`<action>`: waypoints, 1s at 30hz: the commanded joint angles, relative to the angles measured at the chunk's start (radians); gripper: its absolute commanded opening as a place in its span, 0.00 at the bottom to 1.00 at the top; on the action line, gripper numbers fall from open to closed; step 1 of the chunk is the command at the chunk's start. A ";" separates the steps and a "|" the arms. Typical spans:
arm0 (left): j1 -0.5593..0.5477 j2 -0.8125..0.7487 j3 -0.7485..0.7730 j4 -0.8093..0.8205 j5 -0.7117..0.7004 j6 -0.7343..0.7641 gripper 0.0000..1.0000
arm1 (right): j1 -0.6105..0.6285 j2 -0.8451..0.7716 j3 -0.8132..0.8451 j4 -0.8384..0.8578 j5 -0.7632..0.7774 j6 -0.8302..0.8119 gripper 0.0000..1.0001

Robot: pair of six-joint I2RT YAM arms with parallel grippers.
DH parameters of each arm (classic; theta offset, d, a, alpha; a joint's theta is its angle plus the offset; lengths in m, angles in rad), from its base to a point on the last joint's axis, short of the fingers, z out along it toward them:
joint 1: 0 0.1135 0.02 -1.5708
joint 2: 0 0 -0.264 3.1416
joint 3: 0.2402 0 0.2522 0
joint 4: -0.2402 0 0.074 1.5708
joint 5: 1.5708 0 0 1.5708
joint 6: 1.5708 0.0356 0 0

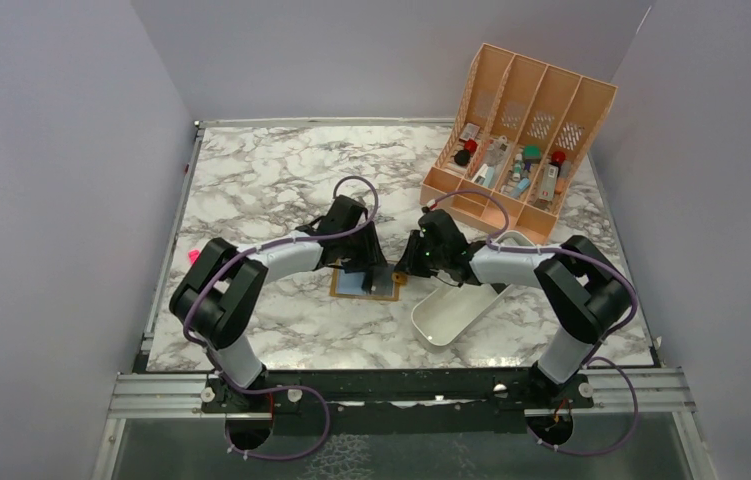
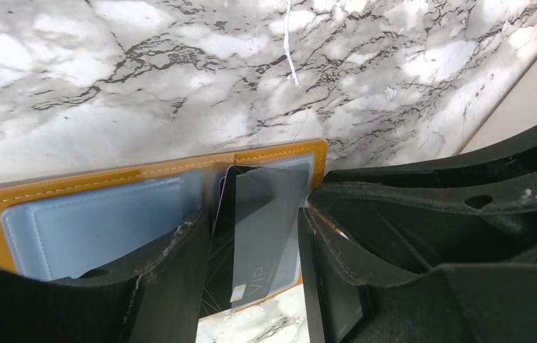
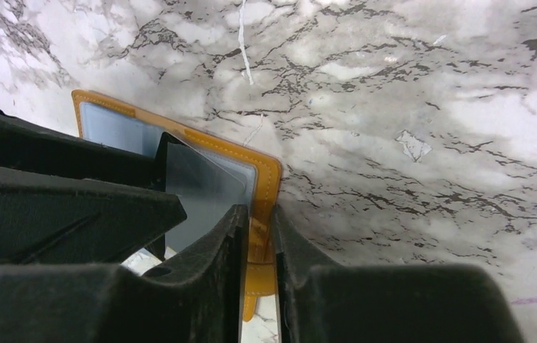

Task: Put the credit cards into the card holder
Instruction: Insert the credit card into the card holder.

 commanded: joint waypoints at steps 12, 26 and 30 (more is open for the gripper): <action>0.005 -0.134 -0.070 -0.064 0.002 0.045 0.59 | 0.009 -0.135 -0.003 -0.146 -0.018 -0.128 0.40; 0.002 -0.120 -0.132 0.035 0.082 0.004 0.61 | 0.010 -0.054 -0.007 -0.106 -0.127 -0.141 0.39; -0.008 -0.101 -0.139 0.069 0.111 -0.020 0.62 | 0.010 -0.043 -0.014 -0.093 -0.133 -0.131 0.37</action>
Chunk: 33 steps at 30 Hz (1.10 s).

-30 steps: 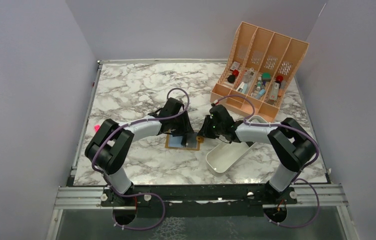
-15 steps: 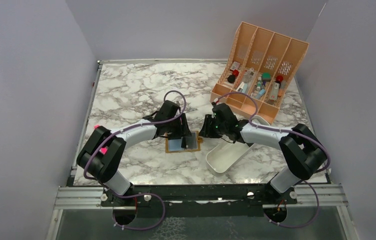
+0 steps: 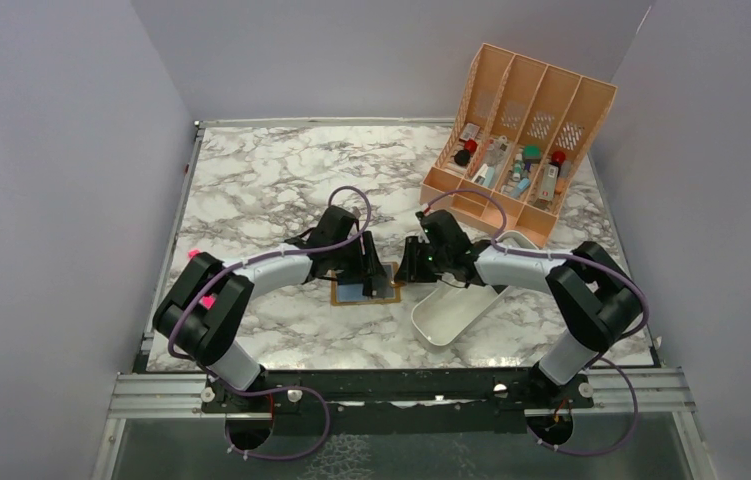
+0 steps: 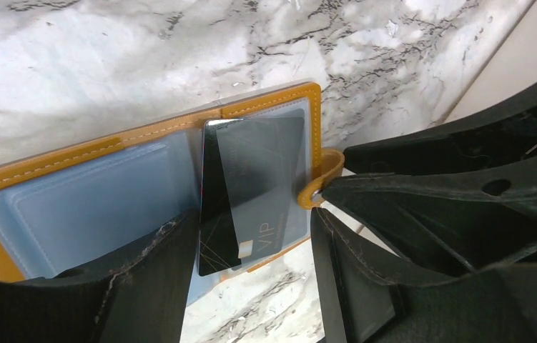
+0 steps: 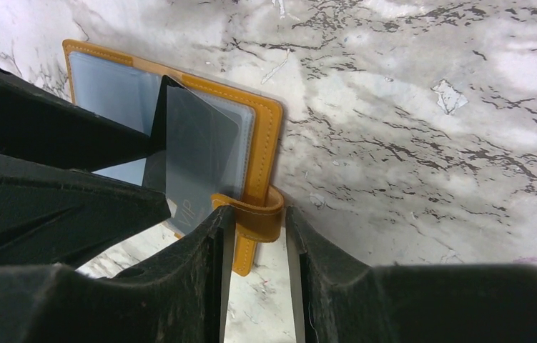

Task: Put the credit cards into the card holder
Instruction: Insert the credit card into the card holder.

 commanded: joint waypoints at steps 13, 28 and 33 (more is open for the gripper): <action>-0.065 0.039 -0.006 0.081 0.050 -0.096 0.62 | 0.007 0.031 -0.062 0.103 -0.059 0.059 0.30; -0.072 0.037 -0.013 0.214 0.084 -0.179 0.61 | 0.007 0.024 -0.087 0.153 -0.063 0.113 0.28; -0.072 0.043 -0.036 0.267 0.109 -0.206 0.61 | 0.007 0.025 -0.088 0.161 -0.062 0.122 0.28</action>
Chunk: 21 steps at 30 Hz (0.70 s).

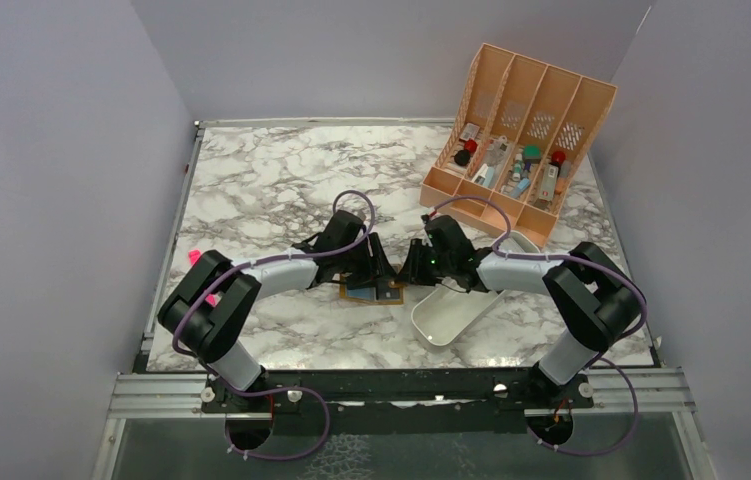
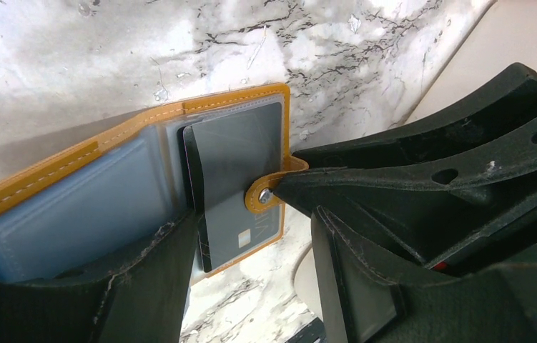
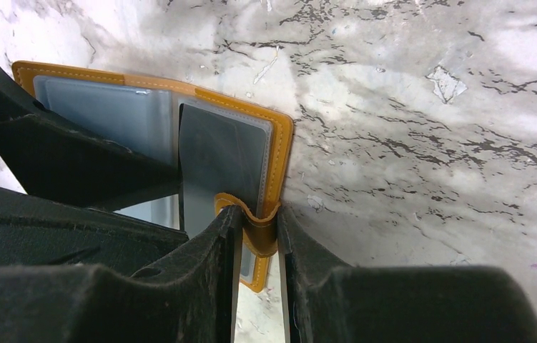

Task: Put the credit cards into the card holder
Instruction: Insert the credit card into the card holder.

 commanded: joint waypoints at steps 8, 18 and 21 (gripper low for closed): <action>-0.020 -0.007 -0.018 0.158 0.067 -0.060 0.61 | 0.011 0.004 -0.006 0.022 -0.032 0.036 0.28; -0.017 -0.079 0.018 -0.034 -0.065 0.055 0.63 | 0.010 -0.091 0.075 -0.142 0.097 -0.137 0.39; -0.017 -0.088 0.024 -0.058 -0.073 0.073 0.63 | 0.008 -0.139 0.103 -0.210 0.182 -0.209 0.42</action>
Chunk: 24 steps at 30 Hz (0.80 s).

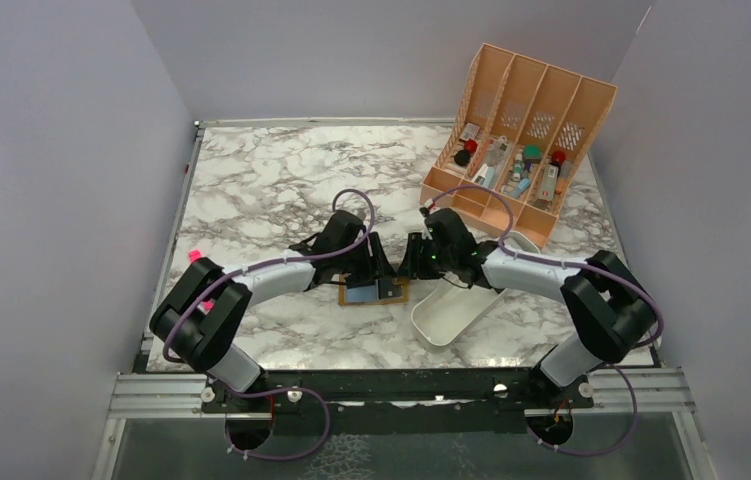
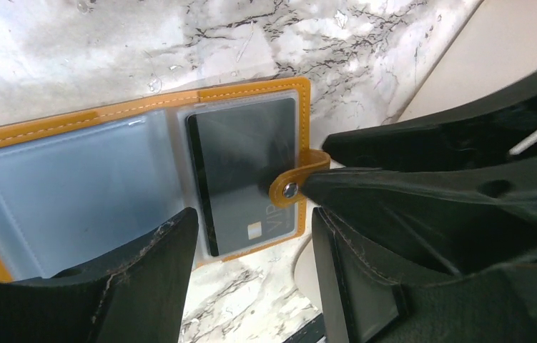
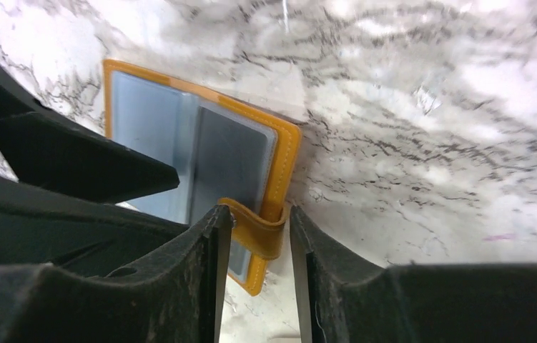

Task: Put the credit cards into the card holder
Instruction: Insert the credit card into the card holder.

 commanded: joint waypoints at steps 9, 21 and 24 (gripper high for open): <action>-0.001 -0.075 0.063 -0.109 -0.045 0.103 0.64 | -0.001 -0.225 0.083 -0.235 0.311 -0.341 0.54; 0.002 -0.216 0.115 -0.257 -0.054 0.199 0.82 | -0.006 -0.383 0.107 -0.460 0.634 -0.634 0.54; 0.002 -0.264 0.125 -0.304 -0.054 0.232 0.96 | -0.012 -0.427 0.075 -0.464 0.694 -0.719 0.54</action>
